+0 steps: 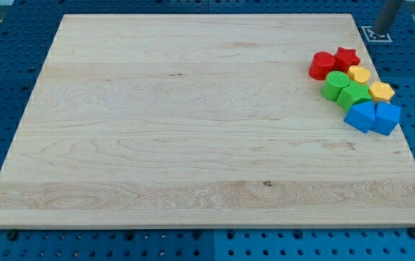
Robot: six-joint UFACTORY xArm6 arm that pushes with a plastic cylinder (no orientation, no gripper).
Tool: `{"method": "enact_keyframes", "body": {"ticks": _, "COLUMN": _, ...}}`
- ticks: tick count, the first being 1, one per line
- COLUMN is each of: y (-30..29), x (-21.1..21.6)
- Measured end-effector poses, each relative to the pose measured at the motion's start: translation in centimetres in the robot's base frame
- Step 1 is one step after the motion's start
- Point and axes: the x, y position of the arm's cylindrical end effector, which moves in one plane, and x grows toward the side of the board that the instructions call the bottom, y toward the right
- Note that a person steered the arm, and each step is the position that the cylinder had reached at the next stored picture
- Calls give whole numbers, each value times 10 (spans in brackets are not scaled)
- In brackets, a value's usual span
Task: Point your arm to the right of red star
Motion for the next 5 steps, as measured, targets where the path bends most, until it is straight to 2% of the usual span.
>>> {"method": "enact_keyframes", "body": {"ticks": 2, "y": 1, "x": 20}}
{"method": "enact_keyframes", "body": {"ticks": 5, "y": 1, "x": 115}}
